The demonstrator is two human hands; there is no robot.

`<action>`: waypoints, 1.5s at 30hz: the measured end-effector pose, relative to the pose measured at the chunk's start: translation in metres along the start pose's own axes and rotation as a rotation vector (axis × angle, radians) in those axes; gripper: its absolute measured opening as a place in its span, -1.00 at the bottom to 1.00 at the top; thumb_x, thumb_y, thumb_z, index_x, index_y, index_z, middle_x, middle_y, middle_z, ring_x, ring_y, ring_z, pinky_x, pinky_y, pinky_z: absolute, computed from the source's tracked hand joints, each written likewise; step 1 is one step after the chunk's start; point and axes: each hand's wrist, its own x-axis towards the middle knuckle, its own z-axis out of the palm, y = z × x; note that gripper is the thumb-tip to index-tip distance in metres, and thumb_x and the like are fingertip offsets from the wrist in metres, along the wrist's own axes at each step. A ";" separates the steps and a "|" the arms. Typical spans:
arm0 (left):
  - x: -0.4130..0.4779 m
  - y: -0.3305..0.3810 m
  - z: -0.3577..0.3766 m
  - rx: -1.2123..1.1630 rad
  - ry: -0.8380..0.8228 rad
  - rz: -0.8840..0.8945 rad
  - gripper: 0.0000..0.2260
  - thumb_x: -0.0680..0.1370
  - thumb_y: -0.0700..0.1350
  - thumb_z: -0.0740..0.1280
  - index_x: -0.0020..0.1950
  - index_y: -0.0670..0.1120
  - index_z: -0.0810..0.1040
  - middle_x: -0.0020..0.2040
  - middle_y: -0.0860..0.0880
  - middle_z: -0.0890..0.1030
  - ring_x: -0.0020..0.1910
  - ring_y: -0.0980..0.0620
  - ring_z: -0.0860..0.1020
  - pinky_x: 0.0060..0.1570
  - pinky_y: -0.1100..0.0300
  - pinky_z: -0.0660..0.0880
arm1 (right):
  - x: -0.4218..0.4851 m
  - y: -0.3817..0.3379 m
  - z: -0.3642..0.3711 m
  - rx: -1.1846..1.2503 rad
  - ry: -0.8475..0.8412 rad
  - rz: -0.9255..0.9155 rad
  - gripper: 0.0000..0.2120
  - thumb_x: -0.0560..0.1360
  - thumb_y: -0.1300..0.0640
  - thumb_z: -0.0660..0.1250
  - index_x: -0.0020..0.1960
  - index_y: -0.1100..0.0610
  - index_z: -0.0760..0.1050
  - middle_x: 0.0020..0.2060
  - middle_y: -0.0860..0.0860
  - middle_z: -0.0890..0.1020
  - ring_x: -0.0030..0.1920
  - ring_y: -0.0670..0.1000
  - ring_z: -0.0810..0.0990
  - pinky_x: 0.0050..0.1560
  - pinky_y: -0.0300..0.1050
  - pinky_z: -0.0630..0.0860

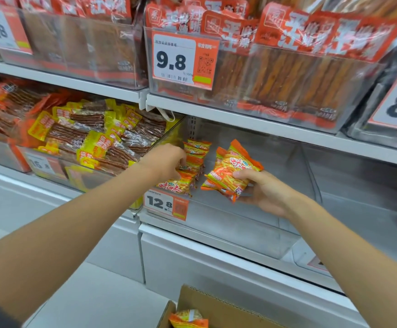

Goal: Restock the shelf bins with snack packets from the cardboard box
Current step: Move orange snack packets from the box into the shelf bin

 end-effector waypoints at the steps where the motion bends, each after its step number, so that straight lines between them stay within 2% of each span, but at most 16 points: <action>1: 0.000 0.000 -0.001 -0.031 -0.003 -0.008 -0.69 0.44 -0.11 0.52 0.14 -0.09 0.59 0.05 -0.05 0.61 -0.02 -0.04 0.54 -0.14 0.17 0.40 | 0.002 0.000 0.005 0.018 -0.029 0.015 -0.64 0.28 0.12 0.48 0.06 0.11 0.54 -0.12 0.06 0.69 -0.15 0.04 0.66 -0.01 0.00 0.60; 4: -0.004 -0.008 -0.011 -0.228 -0.073 -0.037 -0.74 0.47 -0.23 0.47 0.15 -0.11 0.61 0.00 -0.06 0.66 -0.12 0.03 0.58 -0.15 0.18 0.50 | 0.013 0.002 0.027 0.022 -0.111 0.074 -0.60 0.25 0.14 0.51 0.07 0.11 0.54 -0.10 0.06 0.67 -0.14 0.03 0.64 -0.03 -0.06 0.58; 6: -0.011 -0.017 -0.022 -0.418 -0.097 -0.092 -0.70 0.51 -0.34 0.38 0.22 -0.13 0.58 0.02 -0.09 0.66 -0.12 0.03 0.62 -0.15 0.23 0.55 | 0.022 0.007 0.043 0.005 -0.136 0.106 -0.65 0.32 0.12 0.47 0.08 0.11 0.53 -0.07 0.07 0.63 -0.11 0.01 0.60 0.05 -0.08 0.55; 8: -0.024 -0.026 -0.033 -0.666 -0.069 -0.169 -0.67 0.56 -0.42 0.25 0.28 -0.19 0.53 0.10 -0.17 0.62 -0.06 -0.03 0.64 -0.14 0.22 0.61 | 0.030 0.010 0.055 0.004 -0.138 0.110 -0.76 0.43 0.18 0.41 0.09 0.14 0.53 0.00 0.09 0.62 -0.08 0.00 0.58 0.09 -0.11 0.51; 10: -0.034 -0.032 -0.039 -0.800 -0.060 -0.205 -0.64 0.59 -0.43 0.17 0.36 -0.21 0.47 0.23 -0.21 0.56 0.01 -0.03 0.62 -0.11 0.24 0.61 | 0.036 0.009 0.059 0.029 -0.164 0.097 -0.72 0.45 0.24 0.40 0.15 0.20 0.52 0.09 0.14 0.62 -0.02 0.01 0.60 0.05 -0.13 0.56; 13: -0.037 -0.027 -0.039 -0.694 -0.108 -0.127 -0.57 0.62 -0.37 0.18 0.48 -0.16 0.34 0.44 -0.13 0.41 0.34 -0.03 0.46 0.19 0.21 0.47 | 0.035 0.008 0.057 0.025 -0.229 0.081 -0.50 0.40 0.24 0.44 0.32 0.23 0.44 0.20 0.17 0.62 0.09 0.07 0.63 0.07 -0.10 0.58; 16: -0.025 -0.014 -0.032 -0.577 -0.131 -0.044 -0.53 0.62 -0.29 0.23 0.53 -0.10 0.28 0.48 -0.05 0.36 0.45 0.01 0.33 0.30 0.28 0.29 | 0.032 0.011 0.053 0.029 -0.274 0.068 -0.42 0.40 0.24 0.46 0.38 0.21 0.37 0.21 0.16 0.62 0.12 0.09 0.64 0.11 -0.09 0.59; 19: -0.012 -0.007 -0.021 -0.493 -0.181 -0.034 -0.53 0.59 -0.23 0.32 0.49 -0.12 0.35 0.42 -0.06 0.43 0.40 -0.03 0.41 0.34 0.16 0.36 | 0.029 0.010 0.049 0.092 -0.296 0.096 -0.47 0.41 0.22 0.41 0.36 0.24 0.39 0.17 0.14 0.64 0.09 0.05 0.66 0.09 -0.11 0.61; 22: -0.009 -0.004 -0.019 -0.446 -0.200 -0.050 -0.53 0.53 -0.22 0.41 0.43 -0.11 0.44 0.25 -0.18 0.54 0.26 -0.10 0.51 0.10 0.13 0.46 | 0.029 0.011 0.041 0.116 -0.261 0.117 -0.47 0.37 0.20 0.42 0.31 0.26 0.44 0.11 0.13 0.67 0.04 0.03 0.67 0.09 -0.11 0.62; 24: -0.012 -0.003 -0.028 -0.395 -0.203 -0.015 -0.53 0.49 -0.19 0.47 0.38 -0.08 0.49 0.21 0.00 0.51 0.28 -0.04 0.47 0.10 0.14 0.44 | 0.028 0.009 0.031 0.100 -0.202 0.101 -0.46 0.35 0.19 0.43 0.30 0.25 0.46 0.10 0.13 0.67 0.01 0.03 0.68 0.06 -0.12 0.62; 27: -0.016 -0.008 -0.045 -0.257 -0.288 0.032 -0.61 0.43 -0.20 0.52 0.24 -0.02 0.61 0.20 0.09 0.58 0.19 0.07 0.53 0.21 0.17 0.45 | 0.028 0.007 0.009 0.136 -0.056 0.050 -0.41 0.29 0.17 0.45 0.30 0.24 0.46 0.02 0.12 0.68 -0.08 0.02 0.69 -0.03 -0.15 0.64; 30: -0.015 -0.009 -0.051 -0.111 -0.351 0.027 -0.70 0.39 -0.21 0.55 0.10 -0.03 0.67 0.07 0.04 0.64 0.04 0.06 0.58 0.11 0.15 0.52 | 0.029 0.011 -0.004 0.184 0.065 0.038 -0.38 0.29 0.19 0.46 0.33 0.26 0.45 -0.07 0.08 0.69 -0.18 -0.03 0.70 -0.08 -0.16 0.64; 34: -0.010 -0.001 -0.051 0.018 -0.430 -0.008 -0.65 0.38 -0.20 0.56 0.15 -0.09 0.65 -0.11 0.10 0.54 0.00 0.07 0.55 0.15 0.11 0.52 | 0.028 0.020 -0.007 0.185 0.127 0.049 -0.39 0.28 0.22 0.49 0.31 0.27 0.45 -0.11 0.09 0.71 -0.19 0.00 0.71 -0.11 -0.13 0.66; 37: -0.007 0.000 -0.060 -0.091 -0.543 -0.086 -0.67 0.44 -0.13 0.51 0.20 -0.03 0.64 0.09 0.10 0.59 0.19 0.03 0.55 0.28 0.05 0.47 | 0.026 0.024 -0.007 0.122 0.114 0.047 -0.26 0.18 0.16 0.53 0.32 0.25 0.42 -0.06 0.12 0.72 -0.13 0.04 0.72 -0.15 -0.12 0.66; 41: -0.002 0.005 -0.059 -0.099 -0.628 -0.099 -0.66 0.52 0.00 0.42 0.29 0.02 0.58 0.37 0.07 0.47 0.38 -0.01 0.41 0.38 0.00 0.37 | 0.027 0.025 -0.008 0.100 0.117 0.036 -0.46 0.34 0.23 0.50 0.28 0.22 0.42 -0.06 0.12 0.71 -0.13 0.04 0.71 -0.11 -0.11 0.64; 45: 0.003 0.009 -0.046 -0.003 -0.592 -0.103 -0.62 0.49 0.02 0.46 0.27 -0.04 0.59 0.38 0.04 0.49 0.36 -0.01 0.43 0.36 0.05 0.37 | 0.029 0.027 -0.011 0.087 0.116 0.043 -0.46 0.36 0.23 0.50 0.29 0.22 0.41 -0.05 0.13 0.72 -0.13 0.04 0.72 -0.14 -0.12 0.66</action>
